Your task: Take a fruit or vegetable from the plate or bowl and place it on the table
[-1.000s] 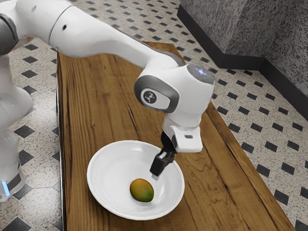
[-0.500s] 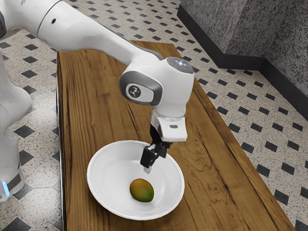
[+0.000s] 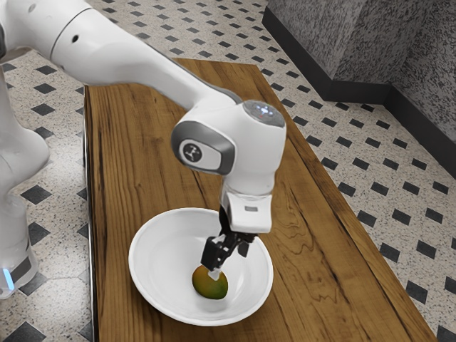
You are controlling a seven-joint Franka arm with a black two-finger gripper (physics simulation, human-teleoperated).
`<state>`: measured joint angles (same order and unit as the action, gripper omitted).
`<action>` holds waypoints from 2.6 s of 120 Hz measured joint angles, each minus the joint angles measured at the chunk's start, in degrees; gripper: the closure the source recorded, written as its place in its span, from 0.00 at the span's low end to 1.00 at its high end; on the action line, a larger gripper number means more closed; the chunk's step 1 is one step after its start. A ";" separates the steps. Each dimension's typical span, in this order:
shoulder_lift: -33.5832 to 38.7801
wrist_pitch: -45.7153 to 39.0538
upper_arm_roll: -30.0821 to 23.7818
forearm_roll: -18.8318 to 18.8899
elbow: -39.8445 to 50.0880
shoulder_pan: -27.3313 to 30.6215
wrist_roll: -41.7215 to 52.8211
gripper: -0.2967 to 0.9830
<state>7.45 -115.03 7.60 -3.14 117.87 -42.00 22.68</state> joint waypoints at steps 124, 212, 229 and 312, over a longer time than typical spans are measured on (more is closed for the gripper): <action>-0.79 -0.64 0.04 0.10 5.21 -0.90 1.65 0.25; 2.34 -2.27 2.65 2.23 3.11 -0.46 0.19 0.67; 1.72 -1.75 7.94 2.90 -1.05 -0.56 0.61 0.65; -4.85 0.11 31.92 7.25 -9.96 0.95 5.66 0.62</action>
<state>2.60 -114.92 39.52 4.10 107.92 -41.05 28.34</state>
